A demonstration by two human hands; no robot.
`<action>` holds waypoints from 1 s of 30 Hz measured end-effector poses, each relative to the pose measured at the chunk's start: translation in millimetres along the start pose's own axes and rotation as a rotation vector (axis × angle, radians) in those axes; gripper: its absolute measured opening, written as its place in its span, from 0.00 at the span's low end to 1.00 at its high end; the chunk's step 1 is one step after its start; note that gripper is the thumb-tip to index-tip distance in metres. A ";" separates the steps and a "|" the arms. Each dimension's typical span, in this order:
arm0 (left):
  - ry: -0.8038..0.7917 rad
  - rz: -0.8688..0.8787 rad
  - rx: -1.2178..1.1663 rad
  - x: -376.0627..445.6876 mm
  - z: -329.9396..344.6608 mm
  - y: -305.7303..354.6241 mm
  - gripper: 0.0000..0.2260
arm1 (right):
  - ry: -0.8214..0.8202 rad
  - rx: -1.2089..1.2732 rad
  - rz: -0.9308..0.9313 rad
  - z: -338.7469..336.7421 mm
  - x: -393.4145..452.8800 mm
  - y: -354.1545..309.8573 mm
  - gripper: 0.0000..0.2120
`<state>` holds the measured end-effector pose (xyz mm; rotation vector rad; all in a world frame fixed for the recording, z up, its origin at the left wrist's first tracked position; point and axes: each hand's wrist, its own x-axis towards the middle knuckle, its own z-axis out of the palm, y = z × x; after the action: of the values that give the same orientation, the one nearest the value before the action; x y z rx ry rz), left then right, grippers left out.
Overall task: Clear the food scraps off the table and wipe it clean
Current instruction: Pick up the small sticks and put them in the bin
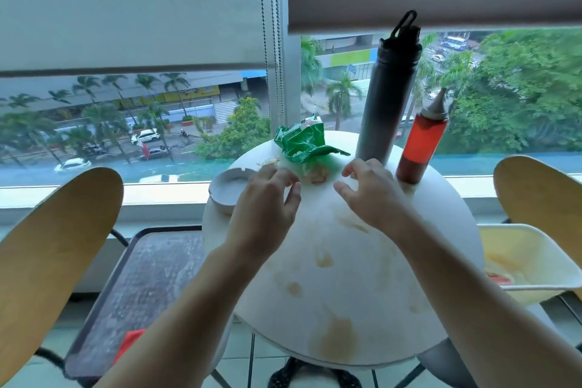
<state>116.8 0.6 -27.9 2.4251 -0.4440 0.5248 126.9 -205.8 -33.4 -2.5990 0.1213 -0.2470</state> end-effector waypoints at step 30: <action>-0.387 -0.147 0.546 87.8 36.7 -51.4 0.13 | -0.092 -0.100 -0.179 51.2 57.4 -11.7 0.16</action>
<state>224.4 0.2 -39.4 3.0749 -0.2989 0.1112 193.8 -178.2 -62.1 -2.7184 -0.1356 -0.1891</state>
